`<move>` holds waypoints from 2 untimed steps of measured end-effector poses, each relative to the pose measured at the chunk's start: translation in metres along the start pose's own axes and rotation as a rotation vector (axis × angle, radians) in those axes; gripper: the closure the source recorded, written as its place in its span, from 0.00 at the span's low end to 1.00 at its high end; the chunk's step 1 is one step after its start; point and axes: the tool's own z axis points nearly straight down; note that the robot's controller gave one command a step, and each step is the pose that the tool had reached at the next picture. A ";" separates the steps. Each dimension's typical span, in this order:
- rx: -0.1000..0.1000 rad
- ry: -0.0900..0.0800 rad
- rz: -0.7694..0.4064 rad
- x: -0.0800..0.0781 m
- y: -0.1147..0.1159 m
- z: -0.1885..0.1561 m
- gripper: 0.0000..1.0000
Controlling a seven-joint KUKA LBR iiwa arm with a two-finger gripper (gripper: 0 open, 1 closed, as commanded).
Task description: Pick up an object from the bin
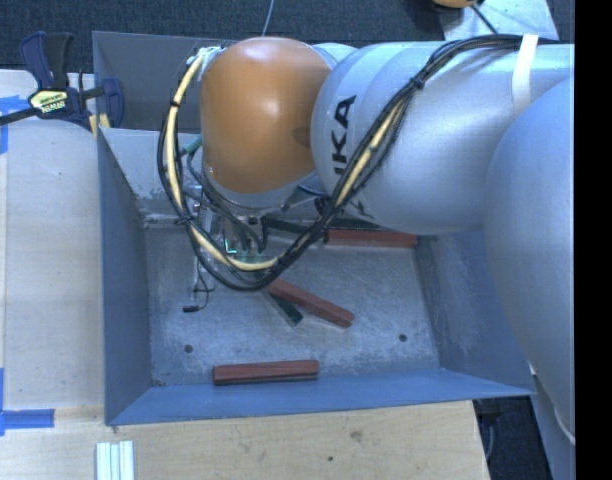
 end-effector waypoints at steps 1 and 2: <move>-0.002 -0.008 0.003 -0.002 -0.001 -0.005 0.00; -0.004 -0.015 0.019 -0.043 -0.026 0.049 0.00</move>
Offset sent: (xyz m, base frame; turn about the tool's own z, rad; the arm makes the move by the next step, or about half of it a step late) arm 0.0558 -0.0371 -0.0762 0.0296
